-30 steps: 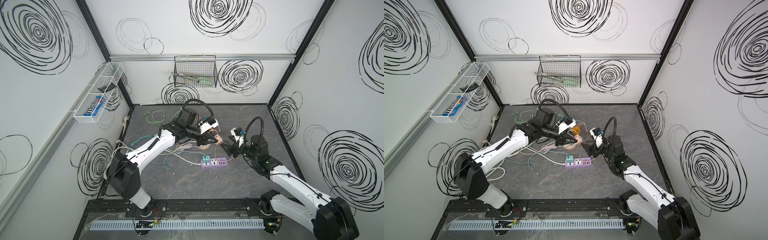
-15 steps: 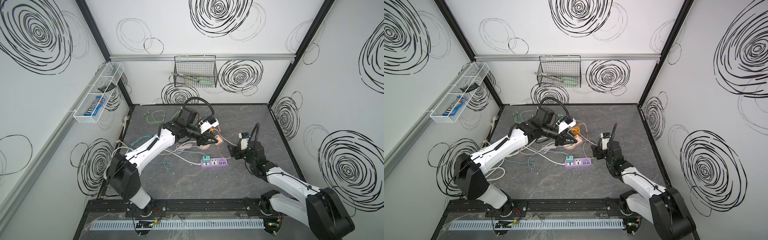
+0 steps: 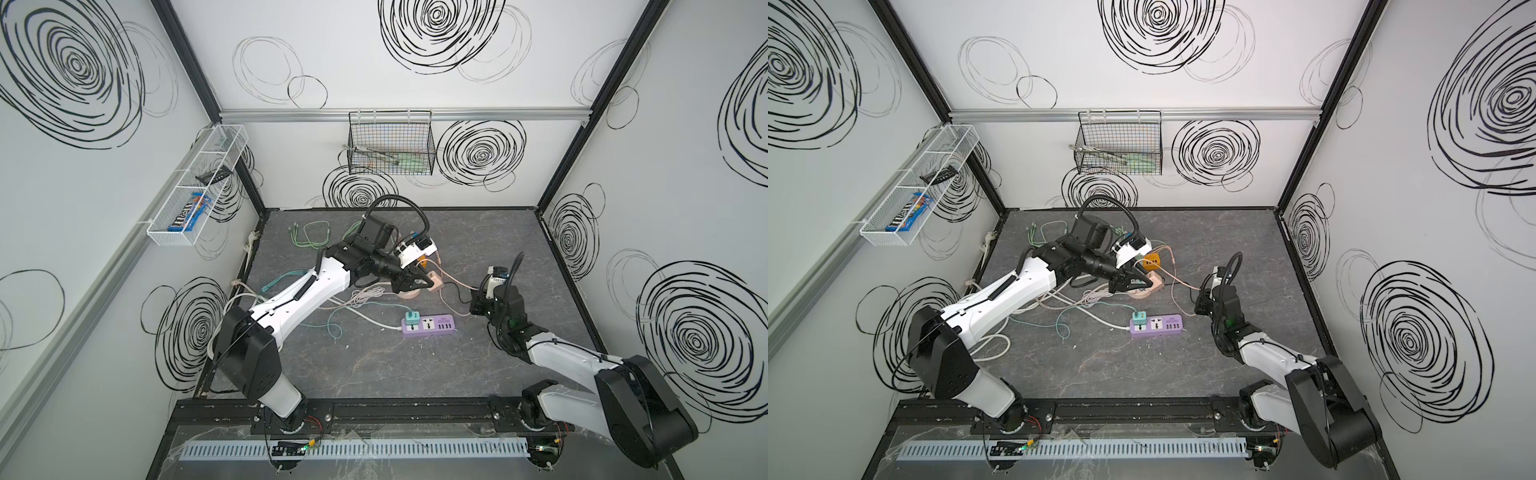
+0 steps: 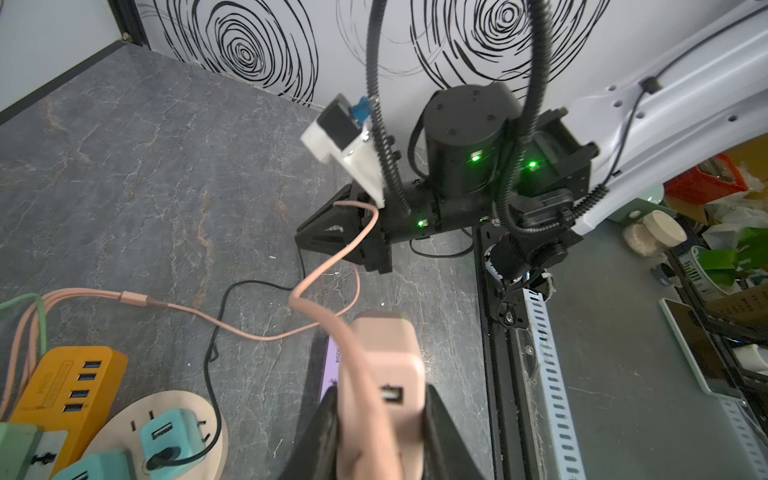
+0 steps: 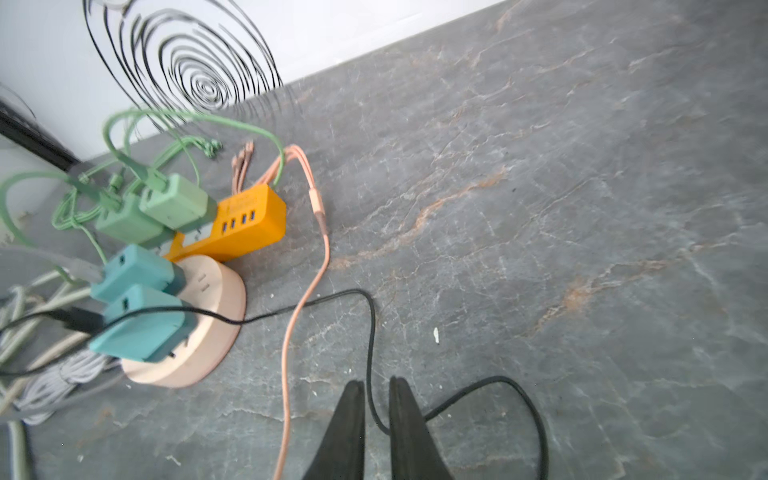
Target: Insert the plug
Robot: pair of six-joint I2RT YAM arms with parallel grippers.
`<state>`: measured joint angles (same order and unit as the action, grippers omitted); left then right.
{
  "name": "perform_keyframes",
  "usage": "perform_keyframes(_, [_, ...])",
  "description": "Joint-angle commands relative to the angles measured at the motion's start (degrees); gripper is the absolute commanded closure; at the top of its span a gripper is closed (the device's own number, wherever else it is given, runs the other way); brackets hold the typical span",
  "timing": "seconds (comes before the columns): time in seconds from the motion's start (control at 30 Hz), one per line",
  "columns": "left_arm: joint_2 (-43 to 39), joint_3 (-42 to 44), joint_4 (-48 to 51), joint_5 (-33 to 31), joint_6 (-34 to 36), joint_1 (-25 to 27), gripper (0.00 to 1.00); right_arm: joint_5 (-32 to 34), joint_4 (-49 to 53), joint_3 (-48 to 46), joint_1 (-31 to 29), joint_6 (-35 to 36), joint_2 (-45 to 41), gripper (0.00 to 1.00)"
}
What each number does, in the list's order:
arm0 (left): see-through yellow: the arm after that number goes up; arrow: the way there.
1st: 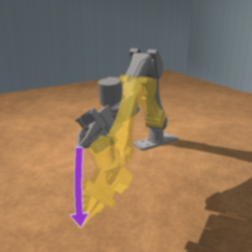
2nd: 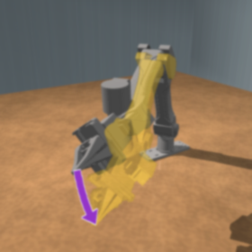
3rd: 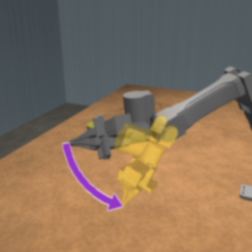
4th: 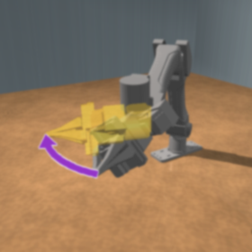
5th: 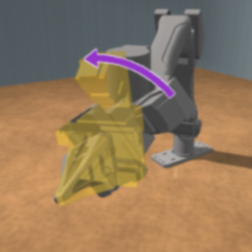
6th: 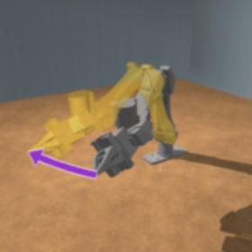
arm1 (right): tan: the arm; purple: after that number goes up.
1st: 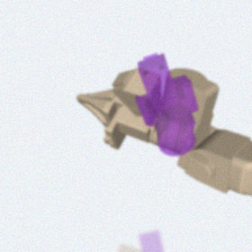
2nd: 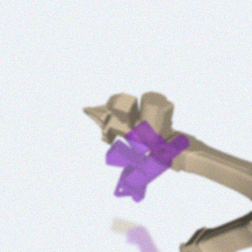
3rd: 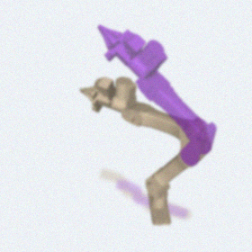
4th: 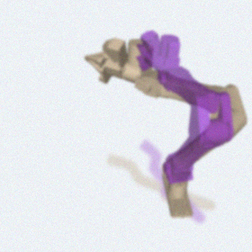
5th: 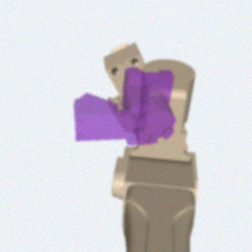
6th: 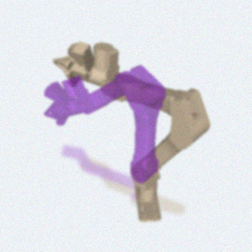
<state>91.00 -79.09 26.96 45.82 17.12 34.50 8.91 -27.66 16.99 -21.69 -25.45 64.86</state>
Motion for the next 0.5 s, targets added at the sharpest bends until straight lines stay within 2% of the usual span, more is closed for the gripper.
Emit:
perform_keyframes(0.0, [-0.9, -1.2, -1.2, -3.8, 0.7, 1.4, 1.00, 3.4, -2.1, -0.4, 1.3, 2.8, -4.3, 0.99])
perform_keyframes(0.13, [-0.3, -1.7, -1.2, -8.2, 0.8, 3.0, 1.00, 1.6, 0.7, 2.9, 6.2, 5.6, -7.3, 1.00])
perform_keyframes(0.27, [0.8, -2.8, -0.3, -12.2, 1.2, 5.0, 1.00, -1.9, -1.7, 6.6, 12.4, 6.4, -8.0, 1.00])
perform_keyframes(0.47, [3.5, -5.6, 1.5, -21.9, 1.1, 8.4, 1.00, -7.4, -7.2, 16.2, 20.7, 7.9, -1.9, 1.00])
